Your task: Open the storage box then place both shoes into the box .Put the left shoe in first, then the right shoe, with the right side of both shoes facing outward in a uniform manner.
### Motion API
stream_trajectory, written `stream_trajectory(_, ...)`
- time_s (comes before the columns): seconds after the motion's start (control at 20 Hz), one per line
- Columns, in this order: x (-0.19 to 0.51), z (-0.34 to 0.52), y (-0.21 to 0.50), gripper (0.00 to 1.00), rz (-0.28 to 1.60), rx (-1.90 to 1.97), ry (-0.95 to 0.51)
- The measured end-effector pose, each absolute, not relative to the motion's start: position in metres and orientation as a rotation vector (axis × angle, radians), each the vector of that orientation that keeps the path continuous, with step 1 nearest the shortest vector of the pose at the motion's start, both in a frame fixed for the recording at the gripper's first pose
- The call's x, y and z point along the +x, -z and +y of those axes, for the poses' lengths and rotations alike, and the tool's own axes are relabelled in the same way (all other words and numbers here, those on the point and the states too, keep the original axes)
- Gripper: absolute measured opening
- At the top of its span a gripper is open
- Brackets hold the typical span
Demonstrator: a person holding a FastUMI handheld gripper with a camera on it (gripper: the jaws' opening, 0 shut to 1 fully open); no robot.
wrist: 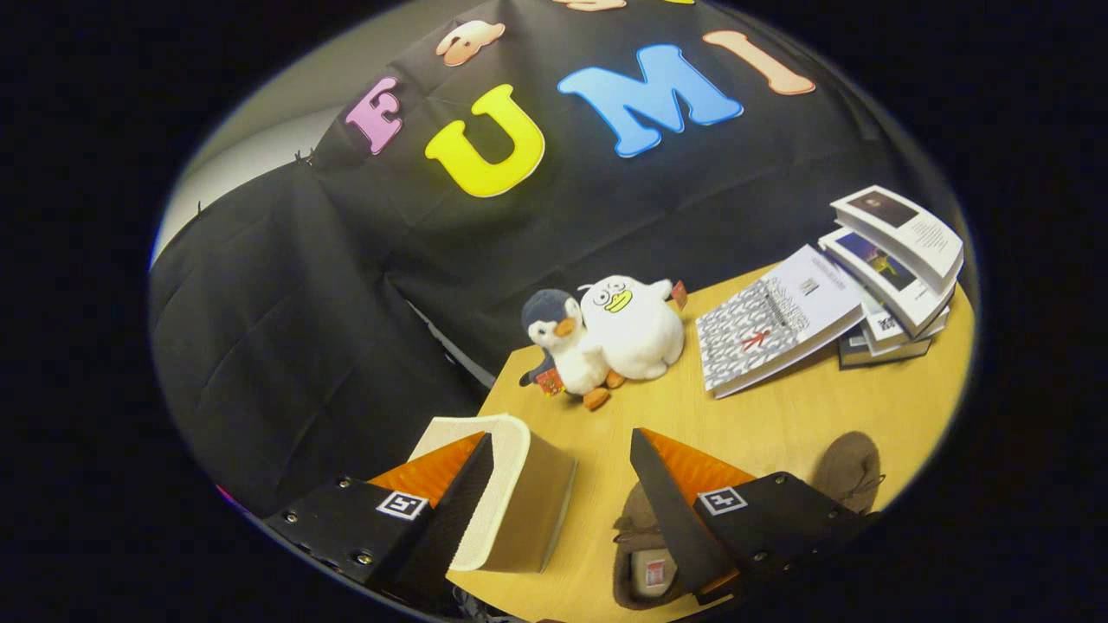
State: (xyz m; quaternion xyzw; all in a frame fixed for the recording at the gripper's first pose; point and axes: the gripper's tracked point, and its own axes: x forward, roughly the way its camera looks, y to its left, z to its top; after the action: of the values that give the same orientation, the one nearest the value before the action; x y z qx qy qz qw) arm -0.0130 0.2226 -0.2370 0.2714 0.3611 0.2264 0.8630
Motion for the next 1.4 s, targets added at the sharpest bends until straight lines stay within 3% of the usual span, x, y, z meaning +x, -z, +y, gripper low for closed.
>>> stream_trajectory(0.6, -0.063, 0.317, 0.291, 0.95, 1.065, 0.829, -0.648)
stream_trajectory(1.0, -0.069, 0.348, 0.303, 0.93, 1.132, 0.928, -0.698)
stream_trajectory(1.05, -0.068, 0.351, 0.300, 0.78, 1.132, 0.946, -0.716)
stream_trajectory(1.2, -0.065, 0.352, 0.304, 0.78, 1.134, 0.936, -0.686)
stream_trajectory(1.35, -0.058, 0.362, 0.287, 0.31, 1.115, 1.077, -0.717)
stream_trajectory(1.4, -0.059, 0.362, 0.281, 0.31, 1.109, 1.089, -0.732)
